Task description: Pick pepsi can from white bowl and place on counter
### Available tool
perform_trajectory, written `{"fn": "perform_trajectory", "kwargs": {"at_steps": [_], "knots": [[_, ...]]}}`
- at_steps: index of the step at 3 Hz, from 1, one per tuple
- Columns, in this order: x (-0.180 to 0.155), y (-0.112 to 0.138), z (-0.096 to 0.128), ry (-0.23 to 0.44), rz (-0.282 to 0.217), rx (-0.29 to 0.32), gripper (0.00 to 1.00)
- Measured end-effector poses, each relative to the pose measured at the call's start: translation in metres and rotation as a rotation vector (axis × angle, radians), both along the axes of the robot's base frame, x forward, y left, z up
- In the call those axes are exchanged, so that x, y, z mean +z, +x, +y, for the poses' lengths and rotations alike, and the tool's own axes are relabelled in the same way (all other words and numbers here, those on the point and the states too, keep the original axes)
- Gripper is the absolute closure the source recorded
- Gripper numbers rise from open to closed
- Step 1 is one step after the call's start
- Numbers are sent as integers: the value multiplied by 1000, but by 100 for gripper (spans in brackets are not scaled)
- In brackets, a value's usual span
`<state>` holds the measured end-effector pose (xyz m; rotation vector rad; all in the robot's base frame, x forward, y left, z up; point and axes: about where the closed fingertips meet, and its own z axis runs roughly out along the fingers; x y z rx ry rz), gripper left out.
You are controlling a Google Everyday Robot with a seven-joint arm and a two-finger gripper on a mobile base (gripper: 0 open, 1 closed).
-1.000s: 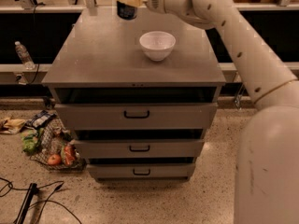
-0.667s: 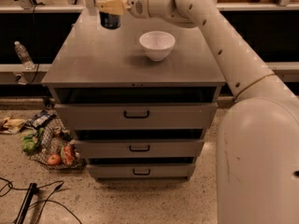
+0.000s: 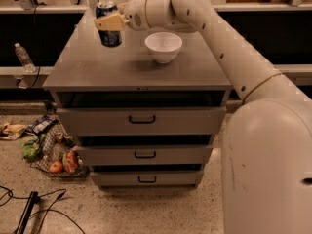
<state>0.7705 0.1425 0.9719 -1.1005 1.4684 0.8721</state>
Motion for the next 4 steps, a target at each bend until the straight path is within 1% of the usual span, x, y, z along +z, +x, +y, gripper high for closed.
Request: {"fn": "perform_trajectory", "kwargs": {"at_steps": [1, 2, 3, 4], "knots": [[-26, -17, 7, -64, 14, -19, 100], [-53, -22, 14, -69, 10, -87, 100], [-66, -21, 14, -53, -1, -148, 90], [-72, -17, 12, -31, -18, -188, 66]]}}
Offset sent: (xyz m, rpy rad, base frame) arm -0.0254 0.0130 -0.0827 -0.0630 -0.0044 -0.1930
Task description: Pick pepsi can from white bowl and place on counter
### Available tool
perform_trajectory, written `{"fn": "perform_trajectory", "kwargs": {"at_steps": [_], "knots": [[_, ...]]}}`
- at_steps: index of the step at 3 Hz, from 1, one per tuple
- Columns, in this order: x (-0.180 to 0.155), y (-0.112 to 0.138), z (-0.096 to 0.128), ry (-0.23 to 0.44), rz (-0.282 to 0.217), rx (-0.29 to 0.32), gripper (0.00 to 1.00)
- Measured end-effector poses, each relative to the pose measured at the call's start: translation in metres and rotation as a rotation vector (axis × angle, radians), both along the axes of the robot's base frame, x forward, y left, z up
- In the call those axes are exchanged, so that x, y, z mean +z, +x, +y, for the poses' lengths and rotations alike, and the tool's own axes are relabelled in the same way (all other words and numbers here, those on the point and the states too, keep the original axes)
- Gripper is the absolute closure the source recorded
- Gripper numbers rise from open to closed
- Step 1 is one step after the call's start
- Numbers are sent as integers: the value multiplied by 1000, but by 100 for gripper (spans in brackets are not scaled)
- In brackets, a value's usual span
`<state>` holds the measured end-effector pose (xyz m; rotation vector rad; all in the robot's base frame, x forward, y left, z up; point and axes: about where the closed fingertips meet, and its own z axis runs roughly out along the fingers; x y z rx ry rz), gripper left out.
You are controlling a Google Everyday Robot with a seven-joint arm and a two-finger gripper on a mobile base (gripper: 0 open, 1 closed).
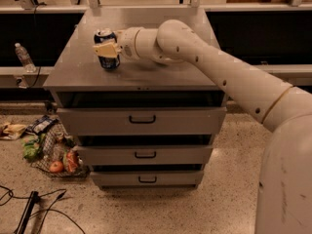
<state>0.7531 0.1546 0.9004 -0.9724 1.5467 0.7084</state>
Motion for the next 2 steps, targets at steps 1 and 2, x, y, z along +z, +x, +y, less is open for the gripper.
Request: {"fn": "perform_trajectory", "kwargs": {"at_steps": [1, 2], "knots": [[-5, 0, -2, 5, -1, -17, 43], [-7, 0, -4, 8, -5, -23, 20]]}}
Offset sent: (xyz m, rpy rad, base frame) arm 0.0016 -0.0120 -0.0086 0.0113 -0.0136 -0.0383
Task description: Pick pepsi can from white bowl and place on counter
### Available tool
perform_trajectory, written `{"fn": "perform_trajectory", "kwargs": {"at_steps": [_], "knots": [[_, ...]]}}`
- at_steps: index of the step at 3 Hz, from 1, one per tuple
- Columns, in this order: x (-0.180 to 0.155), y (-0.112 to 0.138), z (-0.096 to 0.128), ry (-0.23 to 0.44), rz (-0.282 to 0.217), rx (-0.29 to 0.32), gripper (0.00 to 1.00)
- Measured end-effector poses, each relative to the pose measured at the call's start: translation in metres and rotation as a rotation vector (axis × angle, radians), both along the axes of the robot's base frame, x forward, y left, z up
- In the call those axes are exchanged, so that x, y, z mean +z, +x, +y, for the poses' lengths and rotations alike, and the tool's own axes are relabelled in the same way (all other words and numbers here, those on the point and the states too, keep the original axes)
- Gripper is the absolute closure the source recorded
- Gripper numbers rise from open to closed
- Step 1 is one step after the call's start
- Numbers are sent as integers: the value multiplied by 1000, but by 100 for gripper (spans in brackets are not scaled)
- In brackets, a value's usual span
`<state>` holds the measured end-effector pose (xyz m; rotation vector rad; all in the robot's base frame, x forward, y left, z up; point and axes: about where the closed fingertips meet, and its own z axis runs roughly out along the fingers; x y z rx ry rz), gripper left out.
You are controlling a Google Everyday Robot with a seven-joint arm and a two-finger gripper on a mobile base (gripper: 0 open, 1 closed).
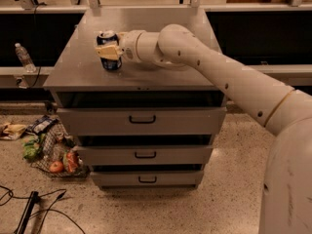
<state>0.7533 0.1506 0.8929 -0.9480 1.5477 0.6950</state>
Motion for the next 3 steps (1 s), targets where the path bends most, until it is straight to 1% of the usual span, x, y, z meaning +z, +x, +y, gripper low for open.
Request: {"fn": "perform_trajectory", "kwargs": {"at_steps": [1, 2, 3], "knots": [[5, 4, -13, 6, -10, -28, 0], [22, 17, -41, 17, -23, -109, 0], [55, 28, -94, 60, -64, -237, 0]]}}
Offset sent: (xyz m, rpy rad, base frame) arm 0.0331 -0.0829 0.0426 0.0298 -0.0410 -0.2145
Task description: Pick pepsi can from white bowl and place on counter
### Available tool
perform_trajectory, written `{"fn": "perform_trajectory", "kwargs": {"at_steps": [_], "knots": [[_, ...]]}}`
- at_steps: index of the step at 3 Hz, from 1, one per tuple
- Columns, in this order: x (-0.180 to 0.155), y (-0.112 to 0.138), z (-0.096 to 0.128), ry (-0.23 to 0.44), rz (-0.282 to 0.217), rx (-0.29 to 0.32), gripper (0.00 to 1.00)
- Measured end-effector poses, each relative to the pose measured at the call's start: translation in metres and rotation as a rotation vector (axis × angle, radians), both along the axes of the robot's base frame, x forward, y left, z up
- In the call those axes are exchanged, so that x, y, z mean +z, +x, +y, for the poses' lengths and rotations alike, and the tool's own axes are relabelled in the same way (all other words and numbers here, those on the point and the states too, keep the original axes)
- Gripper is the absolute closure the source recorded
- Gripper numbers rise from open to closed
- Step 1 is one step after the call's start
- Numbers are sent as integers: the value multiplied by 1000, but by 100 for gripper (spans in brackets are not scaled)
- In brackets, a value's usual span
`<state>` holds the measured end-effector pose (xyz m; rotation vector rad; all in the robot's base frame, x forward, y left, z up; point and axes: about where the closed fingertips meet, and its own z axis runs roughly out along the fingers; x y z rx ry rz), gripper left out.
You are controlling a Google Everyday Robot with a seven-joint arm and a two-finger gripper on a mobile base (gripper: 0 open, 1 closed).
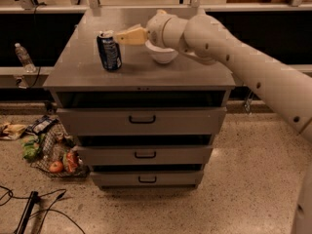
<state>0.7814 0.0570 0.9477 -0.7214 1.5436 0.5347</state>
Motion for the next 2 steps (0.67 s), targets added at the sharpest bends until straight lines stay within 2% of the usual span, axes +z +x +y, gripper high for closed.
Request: {"fn": "perform_trajectory", "kwargs": {"at_steps": [1, 2], "knots": [[38, 5, -61, 56, -63, -152, 0], [45, 9, -72, 69, -83, -190, 0]]}}
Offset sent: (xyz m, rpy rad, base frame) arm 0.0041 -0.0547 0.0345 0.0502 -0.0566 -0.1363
